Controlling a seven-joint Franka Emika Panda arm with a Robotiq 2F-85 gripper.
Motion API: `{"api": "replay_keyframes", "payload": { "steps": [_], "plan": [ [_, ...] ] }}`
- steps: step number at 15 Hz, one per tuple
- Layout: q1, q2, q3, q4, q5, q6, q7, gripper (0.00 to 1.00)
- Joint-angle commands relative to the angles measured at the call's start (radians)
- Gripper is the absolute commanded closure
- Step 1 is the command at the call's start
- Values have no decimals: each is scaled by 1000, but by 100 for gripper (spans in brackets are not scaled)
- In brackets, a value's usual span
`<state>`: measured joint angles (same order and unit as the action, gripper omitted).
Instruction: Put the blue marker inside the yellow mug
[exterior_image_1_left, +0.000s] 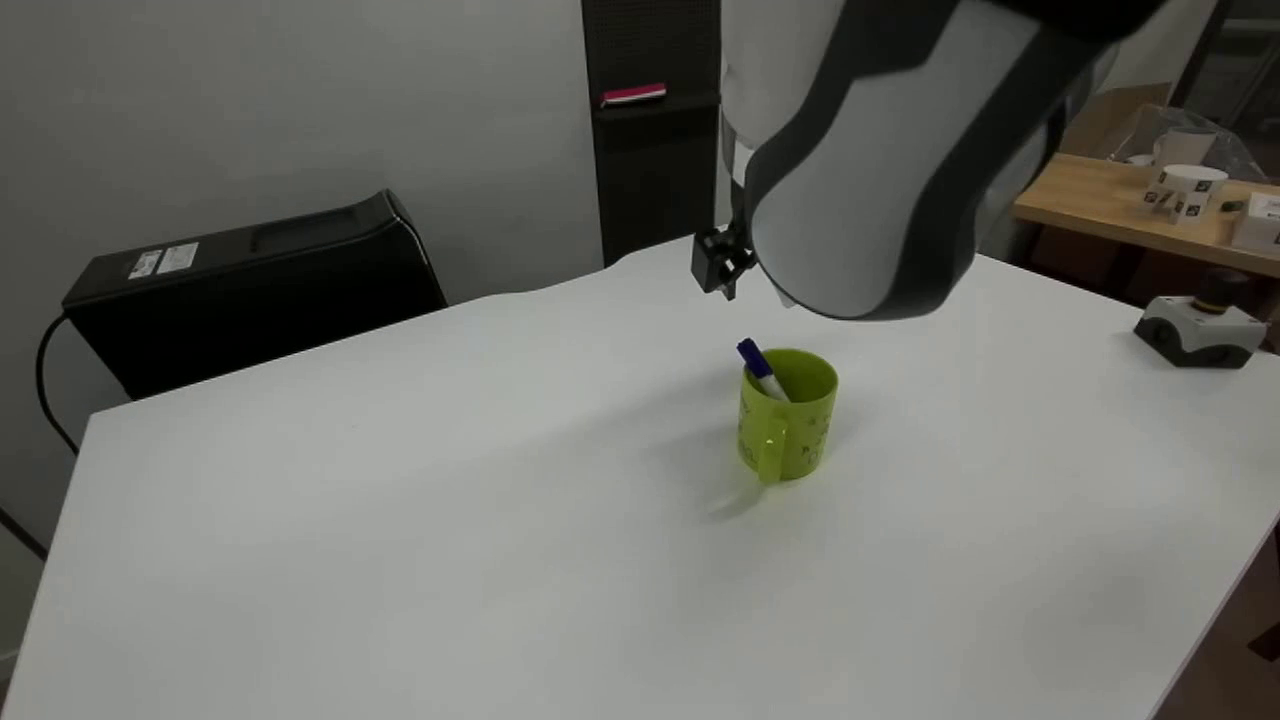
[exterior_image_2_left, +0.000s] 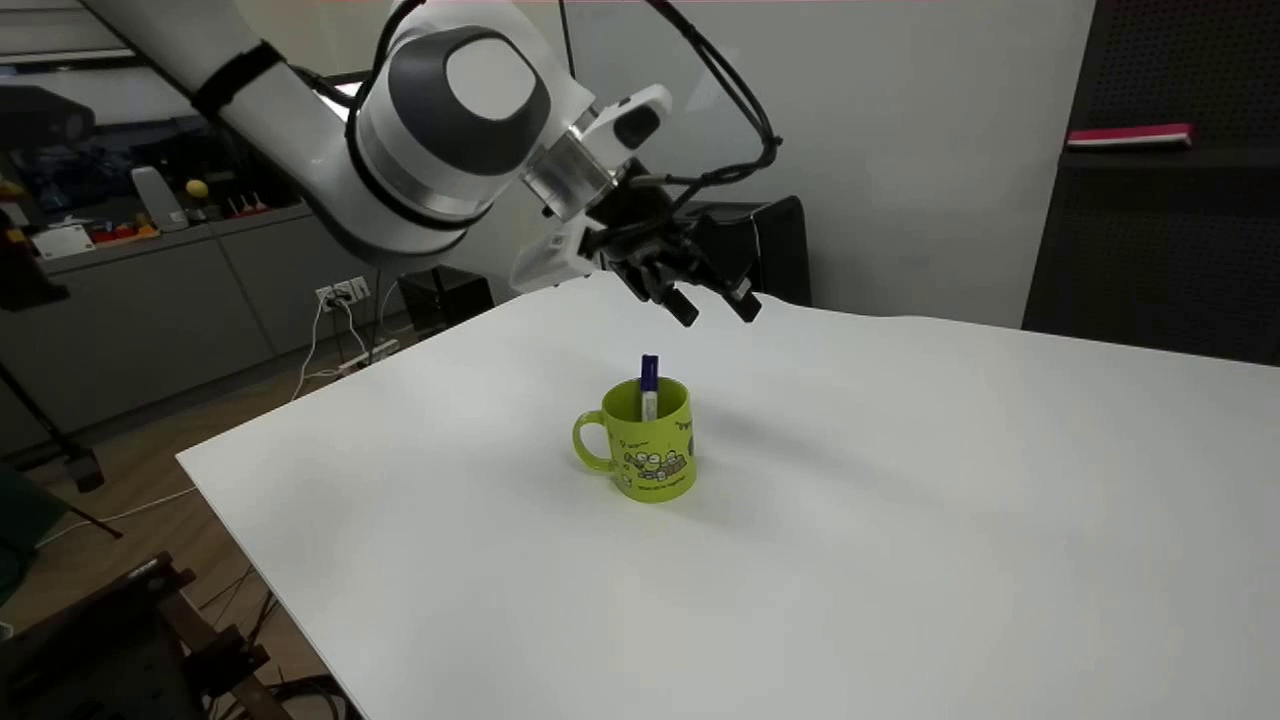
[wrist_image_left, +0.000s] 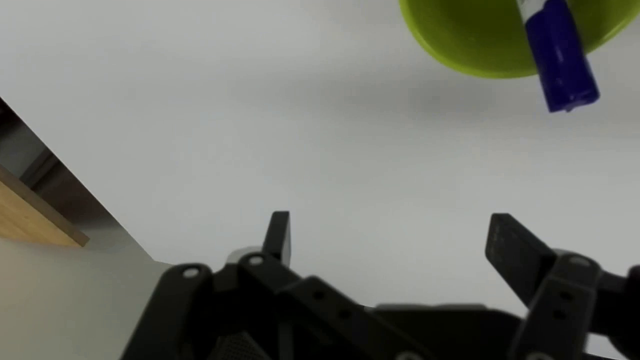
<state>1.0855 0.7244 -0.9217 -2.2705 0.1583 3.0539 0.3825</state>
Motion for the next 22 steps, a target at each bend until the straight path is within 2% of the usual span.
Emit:
{"api": "replay_keyframes", "payload": {
  "steps": [1, 3, 6, 9, 11, 14, 16, 17, 18, 22],
  "plan": [
    [-189, -180, 135, 53, -93, -102, -169, 0],
    [-312, -243, 246, 87, -143, -174, -235, 0],
    [-531, -315, 462, 136, -192, -304, -310, 0],
    [-756, -331, 690, 194, -184, -433, -367, 0],
    [-855, -319, 786, 229, -164, -498, -401, 0],
    [-942, -296, 859, 270, -170, -560, -408, 0],
    [-974, -287, 883, 286, -175, -583, -407, 0],
    [-985, -282, 891, 291, -175, -589, -408, 0],
    [-981, -303, 891, 249, -193, -553, -390, 0],
    [-994, -290, 900, 265, -190, -562, -393, 0]
  ]
}}
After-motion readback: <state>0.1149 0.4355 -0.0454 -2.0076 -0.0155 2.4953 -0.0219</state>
